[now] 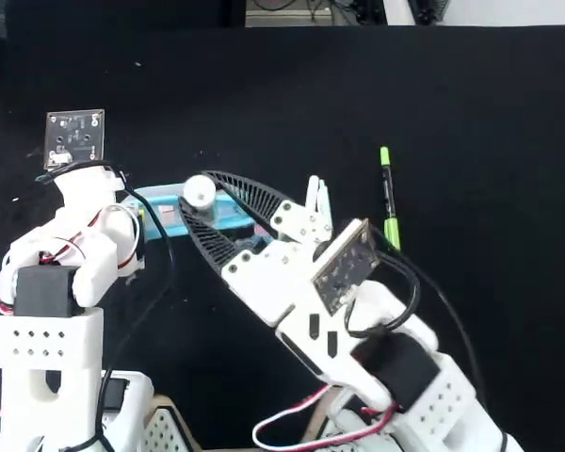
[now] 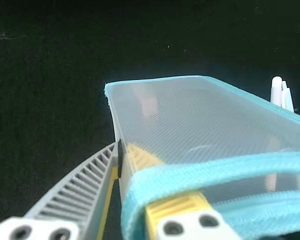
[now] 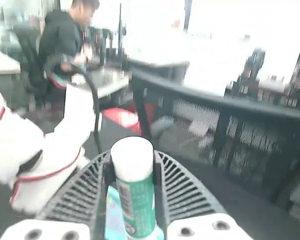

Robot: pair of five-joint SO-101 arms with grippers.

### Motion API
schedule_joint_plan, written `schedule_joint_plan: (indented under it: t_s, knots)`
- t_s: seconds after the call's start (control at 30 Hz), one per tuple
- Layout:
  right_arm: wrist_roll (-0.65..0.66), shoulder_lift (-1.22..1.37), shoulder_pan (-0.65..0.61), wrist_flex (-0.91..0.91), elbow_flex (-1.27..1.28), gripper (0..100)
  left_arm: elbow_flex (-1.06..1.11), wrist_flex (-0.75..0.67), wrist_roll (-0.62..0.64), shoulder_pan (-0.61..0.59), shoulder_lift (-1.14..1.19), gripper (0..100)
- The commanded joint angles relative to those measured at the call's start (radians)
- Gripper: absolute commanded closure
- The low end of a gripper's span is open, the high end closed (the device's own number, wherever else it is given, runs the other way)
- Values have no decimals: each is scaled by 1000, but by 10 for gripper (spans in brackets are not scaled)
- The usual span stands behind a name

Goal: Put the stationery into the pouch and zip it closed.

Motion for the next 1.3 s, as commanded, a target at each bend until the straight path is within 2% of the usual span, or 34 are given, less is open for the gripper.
schedule_joint_plan:
  t_s: [0.0, 0.13, 0.4, 0.57, 0.63, 0.8, 1.1, 1.27]
  knots:
    - [-3, -10, -11, -196, 64, 987, 8, 11, -6, -10, 3, 970]
    - [-3, -10, -11, -284, 134, 987, 8, 11, -6, -10, 3, 970]
    - [3, -19, -94, -282, 199, 987, 8, 11, -6, -10, 3, 970]
    - [6, -8, -97, -281, 216, 987, 8, 11, -6, -10, 3, 970]
    - [17, -12, -72, -282, 240, 987, 8, 11, -6, -10, 3, 970]
    - [146, -10, 15, -287, 286, 987, 8, 11, -6, -10, 3, 970]
    - [144, -8, 43, -276, 297, 985, 8, 11, -6, -10, 3, 970]
    - [144, -10, 26, -120, 222, 854, 8, 11, -6, -10, 3, 970]
